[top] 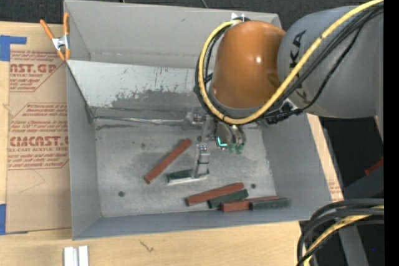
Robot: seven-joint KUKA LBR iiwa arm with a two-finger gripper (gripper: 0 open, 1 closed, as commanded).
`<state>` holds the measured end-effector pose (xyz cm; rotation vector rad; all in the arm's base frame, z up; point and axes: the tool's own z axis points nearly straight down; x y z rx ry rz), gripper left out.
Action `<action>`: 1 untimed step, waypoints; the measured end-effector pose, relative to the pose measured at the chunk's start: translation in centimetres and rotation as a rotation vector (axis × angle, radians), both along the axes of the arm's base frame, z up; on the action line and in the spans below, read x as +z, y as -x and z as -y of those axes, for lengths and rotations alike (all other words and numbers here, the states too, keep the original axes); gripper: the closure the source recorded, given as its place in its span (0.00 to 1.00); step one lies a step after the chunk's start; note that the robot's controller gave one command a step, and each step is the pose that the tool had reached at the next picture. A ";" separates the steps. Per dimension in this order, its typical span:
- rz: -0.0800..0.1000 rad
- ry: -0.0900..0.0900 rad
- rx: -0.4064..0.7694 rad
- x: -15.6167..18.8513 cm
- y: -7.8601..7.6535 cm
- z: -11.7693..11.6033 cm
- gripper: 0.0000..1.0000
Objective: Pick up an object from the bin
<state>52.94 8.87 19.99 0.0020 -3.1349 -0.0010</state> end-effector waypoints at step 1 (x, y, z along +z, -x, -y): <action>0.008 -0.001 -0.001 0.4 -0.2 0.0 0.00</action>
Offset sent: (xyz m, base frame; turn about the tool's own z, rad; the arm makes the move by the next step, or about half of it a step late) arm 0.0142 0.0024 -0.1299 -0.1900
